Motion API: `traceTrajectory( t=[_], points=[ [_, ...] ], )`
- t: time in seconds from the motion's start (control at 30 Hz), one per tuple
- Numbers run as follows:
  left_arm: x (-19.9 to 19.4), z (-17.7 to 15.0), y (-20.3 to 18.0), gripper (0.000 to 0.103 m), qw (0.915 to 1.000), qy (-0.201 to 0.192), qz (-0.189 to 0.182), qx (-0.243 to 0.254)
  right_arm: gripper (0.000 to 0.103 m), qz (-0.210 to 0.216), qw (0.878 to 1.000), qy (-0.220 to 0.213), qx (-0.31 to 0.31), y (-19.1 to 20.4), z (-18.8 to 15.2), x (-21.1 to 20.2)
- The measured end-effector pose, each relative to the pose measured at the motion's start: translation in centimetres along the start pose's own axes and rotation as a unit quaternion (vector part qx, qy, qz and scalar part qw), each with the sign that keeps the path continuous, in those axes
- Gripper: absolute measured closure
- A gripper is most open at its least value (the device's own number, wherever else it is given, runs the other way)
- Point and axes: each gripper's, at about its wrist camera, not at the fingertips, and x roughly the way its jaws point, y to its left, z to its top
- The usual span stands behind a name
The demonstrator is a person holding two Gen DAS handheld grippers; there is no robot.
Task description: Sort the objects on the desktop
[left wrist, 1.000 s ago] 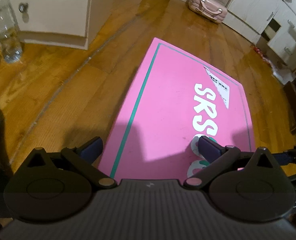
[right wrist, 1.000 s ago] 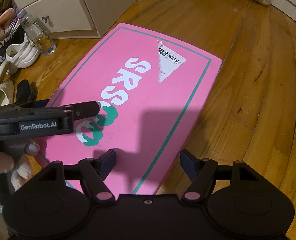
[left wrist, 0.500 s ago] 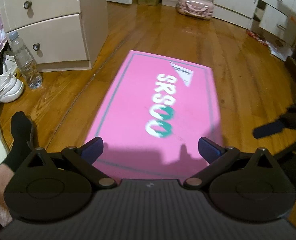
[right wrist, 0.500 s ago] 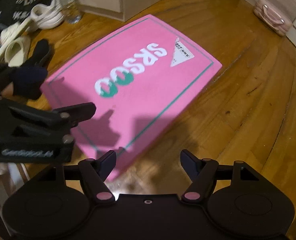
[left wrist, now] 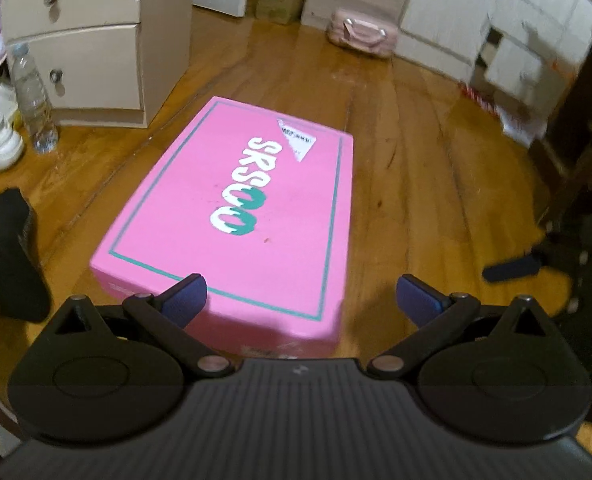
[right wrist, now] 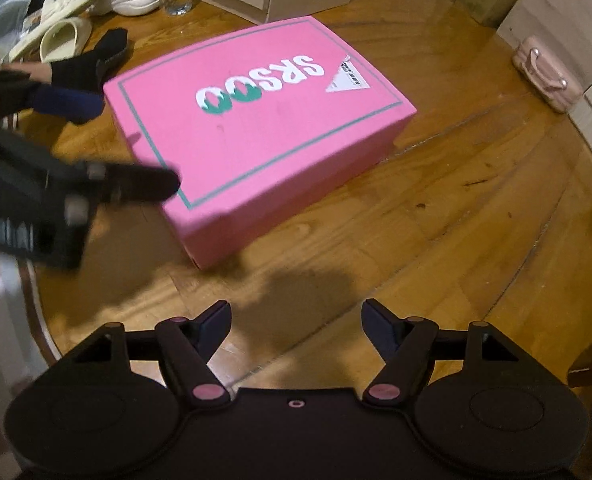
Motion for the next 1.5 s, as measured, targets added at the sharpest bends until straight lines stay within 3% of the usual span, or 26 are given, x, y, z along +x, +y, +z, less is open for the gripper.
traceTrajectory(
  t=[0.07,0.23,0.5,0.87,1.33,1.5],
  points=[
    [0.4,-0.2,-0.1,0.000,0.9999,-0.005,0.003,-0.012,0.026,-0.005,1.000,0.003,-0.005,-0.1,-0.2,0.2],
    [1.3,-0.5,-1.4,0.000,0.9987,-0.017,0.043,0.023,0.026,-0.018,1.000,0.008,-0.015,0.1,0.1,0.8],
    [1.2,-0.6,-1.8,0.000,0.9983,-0.023,0.048,0.024,0.026,-0.048,0.998,-0.008,-0.039,0.4,1.1,0.8],
    [0.9,-0.9,-1.5,0.000,0.9997,-0.018,0.004,-0.018,0.026,-0.049,0.998,0.003,-0.045,0.3,1.4,1.3],
    [1.0,-1.4,-2.6,0.000,0.9996,-0.027,0.003,-0.011,0.026,-0.046,0.997,0.009,-0.066,1.0,1.3,1.7],
    [0.8,-1.6,-3.3,0.000,0.9997,-0.018,0.000,0.017,0.026,-0.044,0.997,0.009,-0.070,1.2,1.3,2.0]
  ],
)
